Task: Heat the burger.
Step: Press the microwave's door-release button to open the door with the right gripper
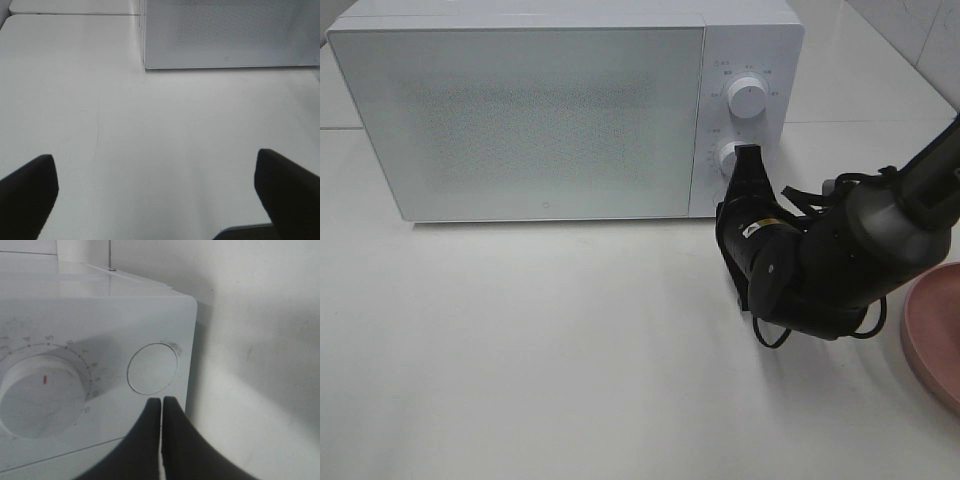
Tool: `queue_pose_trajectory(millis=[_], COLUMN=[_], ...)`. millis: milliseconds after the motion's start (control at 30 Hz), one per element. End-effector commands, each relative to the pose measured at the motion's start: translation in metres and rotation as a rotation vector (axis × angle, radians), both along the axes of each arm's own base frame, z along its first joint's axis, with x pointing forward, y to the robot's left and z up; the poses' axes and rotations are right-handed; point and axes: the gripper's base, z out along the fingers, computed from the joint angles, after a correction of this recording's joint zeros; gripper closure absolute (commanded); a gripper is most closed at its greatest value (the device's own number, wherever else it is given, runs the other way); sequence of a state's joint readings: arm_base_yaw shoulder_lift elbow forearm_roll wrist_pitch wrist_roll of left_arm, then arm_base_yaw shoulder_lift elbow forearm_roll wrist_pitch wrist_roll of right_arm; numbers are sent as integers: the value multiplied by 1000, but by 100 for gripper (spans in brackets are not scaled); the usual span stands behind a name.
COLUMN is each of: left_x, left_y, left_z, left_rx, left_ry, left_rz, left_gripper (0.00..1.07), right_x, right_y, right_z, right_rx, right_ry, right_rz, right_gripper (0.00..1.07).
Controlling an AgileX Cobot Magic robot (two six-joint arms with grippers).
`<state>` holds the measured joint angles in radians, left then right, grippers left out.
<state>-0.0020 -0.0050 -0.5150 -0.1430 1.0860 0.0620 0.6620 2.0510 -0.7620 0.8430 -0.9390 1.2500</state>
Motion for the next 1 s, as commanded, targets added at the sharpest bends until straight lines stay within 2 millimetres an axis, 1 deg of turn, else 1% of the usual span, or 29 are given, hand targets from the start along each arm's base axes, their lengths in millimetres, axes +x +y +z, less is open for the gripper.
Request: queue_pose_trajectory(millis=[33, 200, 233, 400, 600, 767, 1000], left_x=[-3, -3, -3, -2, -2, -2, -2], left_y=[0, 0, 0, 0, 0, 0, 0], left_z=[1, 1, 1, 1, 1, 1, 1], left_rx=[-4, -4, -4, -4, -4, -4, -4], left_ry=[-37, -37, -35, -30, -30, -30, -30], left_rz=[-9, -9, -9, -9, -9, -9, -9], left_gripper=[4, 4, 4, 4, 4, 4, 4], right_x=[5, 10, 14, 20, 29, 37, 38], right_y=[3, 7, 5, 1, 2, 1, 0], right_z=[0, -3, -3, -3, -7, -5, -6], right_rx=[16, 23, 25, 22, 18, 21, 5], right_ry=[-5, -8, -9, -17, -18, -35, -49], right_rz=[7, 6, 1, -11, -17, -30, -50], right_gripper=[107, 107, 107, 107, 107, 107, 107])
